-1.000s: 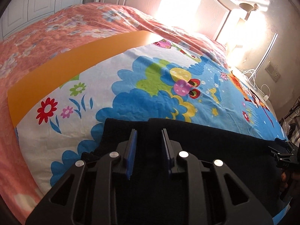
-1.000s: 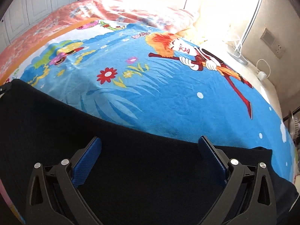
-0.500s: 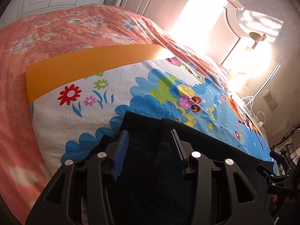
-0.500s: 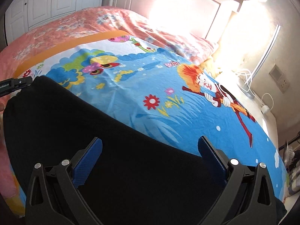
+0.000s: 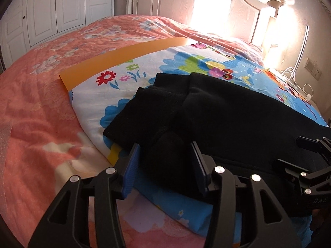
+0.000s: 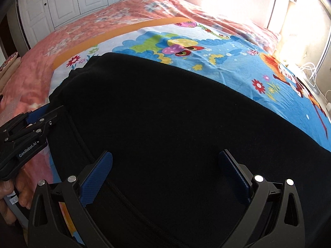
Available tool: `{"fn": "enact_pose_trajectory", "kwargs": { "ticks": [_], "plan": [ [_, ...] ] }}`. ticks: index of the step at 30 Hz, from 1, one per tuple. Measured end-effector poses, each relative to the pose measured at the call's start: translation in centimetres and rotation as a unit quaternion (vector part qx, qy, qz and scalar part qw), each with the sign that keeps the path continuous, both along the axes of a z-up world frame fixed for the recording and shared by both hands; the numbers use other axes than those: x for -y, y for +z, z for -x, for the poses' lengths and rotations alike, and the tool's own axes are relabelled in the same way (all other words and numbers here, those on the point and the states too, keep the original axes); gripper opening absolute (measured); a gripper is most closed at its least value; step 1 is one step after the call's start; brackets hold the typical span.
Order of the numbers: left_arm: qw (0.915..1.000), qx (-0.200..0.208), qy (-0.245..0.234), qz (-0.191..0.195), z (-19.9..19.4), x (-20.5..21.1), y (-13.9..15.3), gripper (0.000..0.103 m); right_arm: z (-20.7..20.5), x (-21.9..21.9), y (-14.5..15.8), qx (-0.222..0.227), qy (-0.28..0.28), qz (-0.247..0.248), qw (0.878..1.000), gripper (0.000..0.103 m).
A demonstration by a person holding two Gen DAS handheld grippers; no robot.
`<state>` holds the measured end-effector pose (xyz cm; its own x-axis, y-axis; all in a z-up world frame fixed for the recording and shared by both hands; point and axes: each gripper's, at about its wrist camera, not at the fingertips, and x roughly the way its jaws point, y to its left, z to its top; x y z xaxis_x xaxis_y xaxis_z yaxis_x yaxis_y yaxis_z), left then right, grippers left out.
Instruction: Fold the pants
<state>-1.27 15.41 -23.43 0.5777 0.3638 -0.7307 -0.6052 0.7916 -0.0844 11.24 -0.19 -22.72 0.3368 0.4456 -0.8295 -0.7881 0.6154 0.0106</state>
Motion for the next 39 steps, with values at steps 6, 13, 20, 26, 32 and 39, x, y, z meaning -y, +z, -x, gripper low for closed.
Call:
{"fn": "enact_pose_trajectory", "kwargs": {
  "ticks": [6,13,20,26,32,39],
  "plan": [
    [0.9994,0.000,0.024,0.023,0.4,-0.2,-0.4,0.054,-1.0,-1.6,2.4,-0.001,0.009,-0.012,1.000,0.098],
    [0.9985,-0.008,0.042,0.035,0.3,0.0,-0.2,0.054,-3.2,-7.1,2.0,0.059,0.028,0.039,0.997,0.098],
    [0.9982,-0.013,0.044,0.040,0.1,-0.1,-0.3,0.054,-4.8,-8.5,0.5,0.082,0.026,0.086,0.993,0.098],
    [0.9976,-0.019,0.057,0.035,0.3,0.0,0.2,0.056,-4.7,-12.7,2.2,0.059,0.092,0.043,0.993,0.097],
    [0.9951,-0.002,0.093,0.034,1.5,-0.8,1.9,0.049,-5.3,-15.4,-0.7,0.059,0.107,0.094,0.988,0.095],
    [0.9952,-0.018,0.089,0.036,0.7,-1.0,1.1,0.044,-5.5,-15.7,2.0,0.027,0.133,0.041,0.990,0.093]
  ]
}}
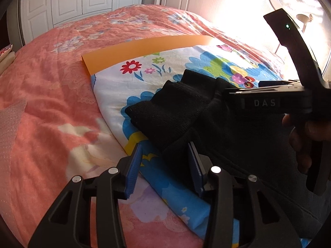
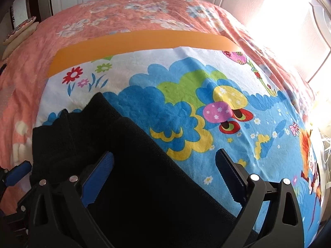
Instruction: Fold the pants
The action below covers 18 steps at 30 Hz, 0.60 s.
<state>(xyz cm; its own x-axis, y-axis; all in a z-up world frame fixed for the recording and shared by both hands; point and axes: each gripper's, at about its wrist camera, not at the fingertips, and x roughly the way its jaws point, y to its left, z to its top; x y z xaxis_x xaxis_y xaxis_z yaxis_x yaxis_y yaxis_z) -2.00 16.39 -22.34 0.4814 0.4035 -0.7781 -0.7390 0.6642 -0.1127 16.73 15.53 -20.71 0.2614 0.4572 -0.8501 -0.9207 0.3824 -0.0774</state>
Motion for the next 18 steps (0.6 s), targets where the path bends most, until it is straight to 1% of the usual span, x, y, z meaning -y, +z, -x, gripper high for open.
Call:
{"fn": "enact_pose_trajectory", "kwargs": {
  "ticks": [5,8,11,15,16,18],
  "plan": [
    [1.0000,-0.005,-0.004,0.001,-0.2,-0.1,0.0,0.044,-0.8,-2.2,-1.3,-0.023,0.022,0.029,0.999,0.092],
    [1.0000,-0.005,-0.004,0.001,-0.2,0.0,0.0,0.045,-1.2,-2.7,-1.6,-0.037,0.027,0.035,0.998,0.090],
    [1.0000,-0.006,-0.004,0.001,-0.2,0.0,-0.1,0.045,-1.2,-2.6,-1.9,-0.044,0.023,0.031,0.998,0.090],
    [1.0000,-0.006,-0.004,0.001,-0.2,0.0,0.0,0.046,-1.6,-2.2,-1.7,-0.052,0.013,0.015,0.998,0.090],
    [1.0000,-0.007,-0.004,0.000,-0.2,0.0,-0.1,0.047,-1.7,-1.7,-1.0,-0.048,0.004,0.001,0.999,0.090],
    [0.9999,-0.010,-0.005,-0.002,-0.3,0.1,-0.1,0.049,-2.3,0.3,0.9,-0.038,-0.035,-0.038,0.998,0.090]
  ]
}}
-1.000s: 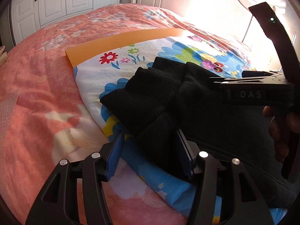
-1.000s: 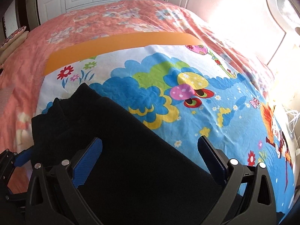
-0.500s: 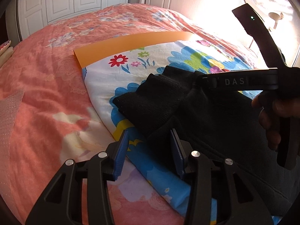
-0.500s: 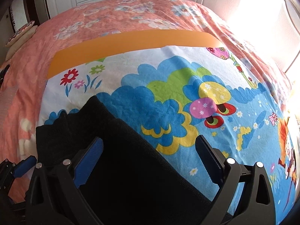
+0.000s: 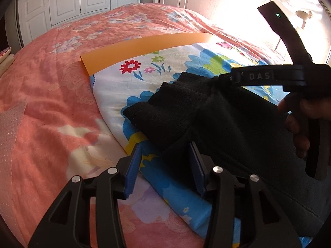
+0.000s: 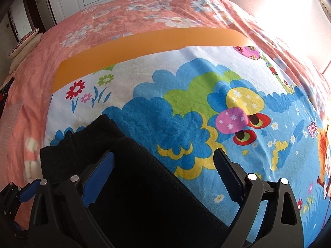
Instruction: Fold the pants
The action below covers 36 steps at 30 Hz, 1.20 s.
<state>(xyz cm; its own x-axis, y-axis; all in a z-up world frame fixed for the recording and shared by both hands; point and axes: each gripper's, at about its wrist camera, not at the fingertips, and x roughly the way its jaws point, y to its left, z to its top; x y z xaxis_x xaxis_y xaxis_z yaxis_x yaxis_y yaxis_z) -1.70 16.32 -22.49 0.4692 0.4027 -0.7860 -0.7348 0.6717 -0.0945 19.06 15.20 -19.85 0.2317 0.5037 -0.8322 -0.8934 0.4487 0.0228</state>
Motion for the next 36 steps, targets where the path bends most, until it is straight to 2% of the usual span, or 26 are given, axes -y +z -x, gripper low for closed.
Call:
{"fn": "enact_pose_trajectory", "kwargs": {
  "ticks": [3,7,11,13,16,20,28,36],
  "plan": [
    [1.0000,-0.005,-0.001,-0.003,-0.1,0.0,-0.1,0.049,-0.9,3.7,1.6,-0.018,-0.043,-0.024,0.999,0.093],
    [0.9999,-0.012,-0.003,-0.007,-0.2,0.0,0.0,0.049,-0.4,9.3,2.4,0.031,-0.065,-0.007,0.997,0.093],
    [0.9995,-0.027,-0.004,-0.017,-0.7,0.2,0.6,0.049,-1.2,13.1,0.3,0.074,-0.095,0.053,0.991,0.093],
    [0.9992,-0.029,-0.009,-0.025,-1.0,0.4,1.4,0.049,-2.4,14.1,-1.3,0.074,-0.112,0.083,0.987,0.093],
    [0.9990,-0.008,-0.033,-0.030,-1.8,0.7,3.0,0.050,-4.0,15.9,-2.6,0.035,-0.120,0.052,0.991,0.097],
    [0.9944,-0.038,-0.058,-0.080,-5.2,0.6,4.4,0.050,-3.8,16.7,-3.0,0.033,-0.118,0.023,0.992,0.097],
    [0.9840,-0.121,-0.081,-0.102,-11.6,-0.7,2.5,0.050,-3.6,16.9,-2.9,0.031,-0.123,0.010,0.992,0.097],
    [0.9775,-0.151,-0.088,-0.118,-14.3,-0.9,1.3,0.050,-3.6,17.5,-2.4,0.022,-0.133,0.007,0.991,0.098]
  ]
}}
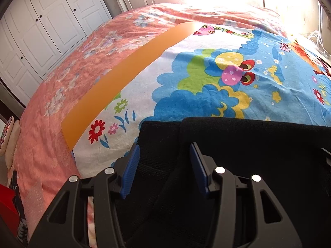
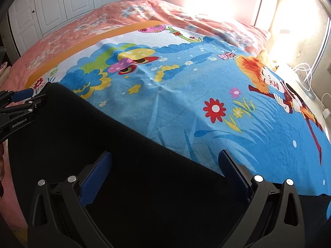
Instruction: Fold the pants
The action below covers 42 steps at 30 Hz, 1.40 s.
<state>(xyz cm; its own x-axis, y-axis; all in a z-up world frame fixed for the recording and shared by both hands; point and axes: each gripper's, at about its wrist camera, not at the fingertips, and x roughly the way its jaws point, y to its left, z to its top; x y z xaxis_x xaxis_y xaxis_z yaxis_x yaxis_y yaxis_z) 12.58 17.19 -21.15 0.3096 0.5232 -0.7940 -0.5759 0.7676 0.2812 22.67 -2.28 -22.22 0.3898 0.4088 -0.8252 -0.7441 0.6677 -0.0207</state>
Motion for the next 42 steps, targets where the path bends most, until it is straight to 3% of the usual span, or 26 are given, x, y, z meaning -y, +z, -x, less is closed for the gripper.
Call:
{"fn": "enact_pose_trajectory", "kwargs": {
  "ticks": [8,18,23,25,28,31,34,37,40,41,42],
  "plan": [
    [0.9999,-0.010,-0.002,-0.003,-0.9,-0.3,-0.7,0.051,1.5,3.8,2.6,0.015,-0.020,-0.023,0.999,0.098],
    [0.9997,-0.019,-0.004,-0.013,-1.8,-0.3,-0.8,0.051,0.8,6.8,0.3,-0.010,-0.060,0.003,0.998,0.098],
    [0.9997,-0.019,-0.004,-0.012,-1.8,-0.4,-0.8,0.052,1.4,6.7,-0.4,0.009,-0.058,0.017,0.998,0.099],
    [1.0000,-0.001,-0.002,0.007,-1.5,-0.9,-0.5,0.052,1.5,6.7,-0.4,0.013,-0.058,0.019,0.998,0.099],
    [0.9945,0.059,0.011,0.086,0.2,-3.0,0.5,0.053,1.6,6.8,-0.5,0.017,-0.058,0.018,0.998,0.099],
    [0.9717,0.153,0.075,0.163,4.8,-6.8,2.3,0.055,1.6,6.8,-0.5,0.020,-0.057,0.019,0.998,0.099],
    [0.9353,0.224,0.137,0.237,10.5,-10.4,2.5,0.053,1.6,6.8,-0.5,0.020,-0.057,0.018,0.998,0.099],
    [0.9037,0.258,0.157,0.303,14.6,-11.8,1.4,0.049,1.5,6.9,-0.5,0.019,-0.057,0.014,0.998,0.099],
    [0.8619,0.286,0.157,0.388,16.6,-11.6,-1.0,0.046,1.3,7.0,-0.4,0.016,-0.061,0.008,0.998,0.098],
    [0.8518,0.289,0.160,0.406,16.8,-11.5,-1.8,0.045,1.3,7.0,-0.2,0.016,-0.063,0.007,0.998,0.097],
    [0.8475,0.290,0.162,0.414,17.0,-11.3,-2.3,0.044,1.3,6.9,0.0,0.016,-0.065,0.004,0.998,0.094]
  ]
}}
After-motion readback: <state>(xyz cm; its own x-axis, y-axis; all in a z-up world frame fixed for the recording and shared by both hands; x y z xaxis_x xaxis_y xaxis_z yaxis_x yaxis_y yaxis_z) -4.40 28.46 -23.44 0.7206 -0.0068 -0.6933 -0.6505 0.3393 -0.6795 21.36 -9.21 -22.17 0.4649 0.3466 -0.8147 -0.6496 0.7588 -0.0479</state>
